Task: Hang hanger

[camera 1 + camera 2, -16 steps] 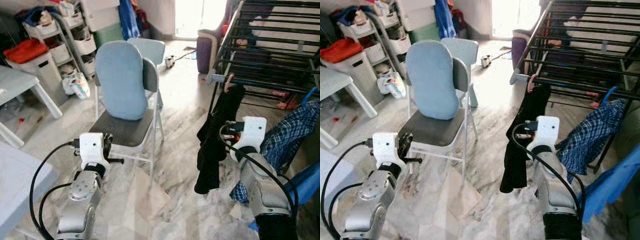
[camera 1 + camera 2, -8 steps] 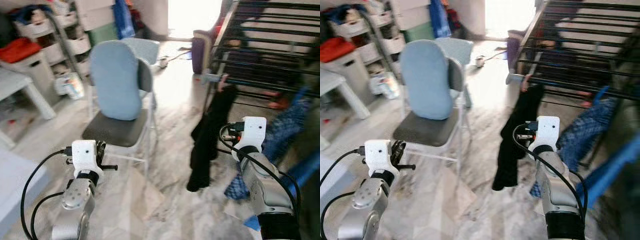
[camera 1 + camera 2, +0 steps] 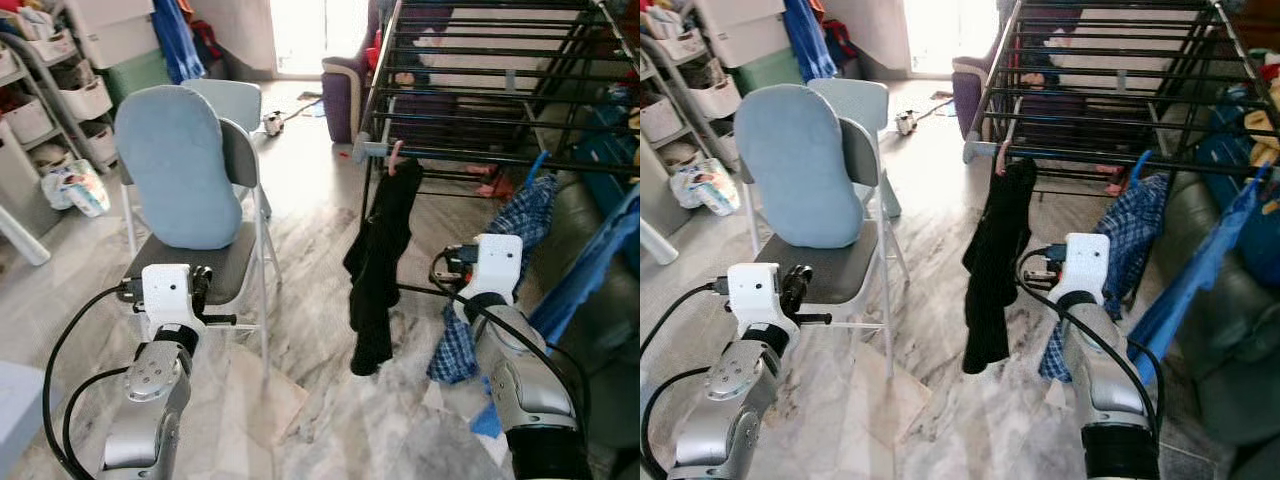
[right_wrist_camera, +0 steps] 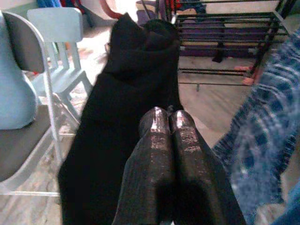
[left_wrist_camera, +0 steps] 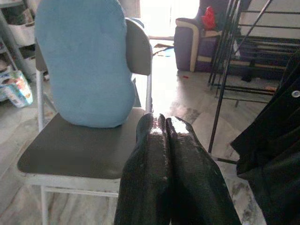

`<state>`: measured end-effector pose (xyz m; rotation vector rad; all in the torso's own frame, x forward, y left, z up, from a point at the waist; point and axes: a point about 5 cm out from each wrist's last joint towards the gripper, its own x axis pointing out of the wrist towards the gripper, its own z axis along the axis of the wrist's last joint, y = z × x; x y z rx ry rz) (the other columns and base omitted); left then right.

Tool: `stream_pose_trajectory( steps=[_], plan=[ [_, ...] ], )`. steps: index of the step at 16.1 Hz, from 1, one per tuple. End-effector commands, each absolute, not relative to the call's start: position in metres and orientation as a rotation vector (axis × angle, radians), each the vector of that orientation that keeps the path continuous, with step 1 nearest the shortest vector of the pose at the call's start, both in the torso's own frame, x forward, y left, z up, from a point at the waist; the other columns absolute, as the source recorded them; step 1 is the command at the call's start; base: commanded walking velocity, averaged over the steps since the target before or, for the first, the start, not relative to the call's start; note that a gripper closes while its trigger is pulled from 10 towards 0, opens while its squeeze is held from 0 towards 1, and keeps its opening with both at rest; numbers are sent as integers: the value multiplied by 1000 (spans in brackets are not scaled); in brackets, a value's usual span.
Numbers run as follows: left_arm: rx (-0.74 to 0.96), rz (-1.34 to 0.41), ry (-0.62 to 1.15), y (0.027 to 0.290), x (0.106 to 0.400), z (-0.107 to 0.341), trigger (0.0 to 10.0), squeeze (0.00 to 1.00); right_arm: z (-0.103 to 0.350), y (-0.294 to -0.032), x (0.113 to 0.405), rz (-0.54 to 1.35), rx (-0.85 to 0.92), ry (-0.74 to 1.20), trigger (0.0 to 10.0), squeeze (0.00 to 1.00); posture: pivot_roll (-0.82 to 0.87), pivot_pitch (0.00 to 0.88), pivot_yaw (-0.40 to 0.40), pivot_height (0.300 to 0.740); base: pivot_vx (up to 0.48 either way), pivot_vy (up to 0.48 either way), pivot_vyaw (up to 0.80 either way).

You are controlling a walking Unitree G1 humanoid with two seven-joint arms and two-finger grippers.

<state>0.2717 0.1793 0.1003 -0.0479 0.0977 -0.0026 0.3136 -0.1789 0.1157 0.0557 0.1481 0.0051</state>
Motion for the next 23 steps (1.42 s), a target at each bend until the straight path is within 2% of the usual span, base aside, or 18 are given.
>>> stream_pose_trajectory(
  steps=[1,7,13,18,23],
  plan=[
    [-39,1,127,180,269,95,10000,0,118,-173,312,23,68,129,10000,0,-102,0,102,740,0,0,0],
    [-46,-46,136,168,270,93,10000,0,109,-169,306,19,74,160,10000,0,-98,0,86,740,0,0,0],
    [-42,-31,135,171,270,91,10000,0,113,-166,312,90,27,145,10000,0,-98,0,69,740,0,272,0],
    [-47,-2,115,167,275,92,10000,0,109,-160,317,139,9,167,10000,0,-63,0,7,740,0,289,0],
    [-39,18,129,172,275,89,10000,0,106,-157,319,134,-9,177,10000,0,-67,0,35,740,0,351,0]
  ],
)
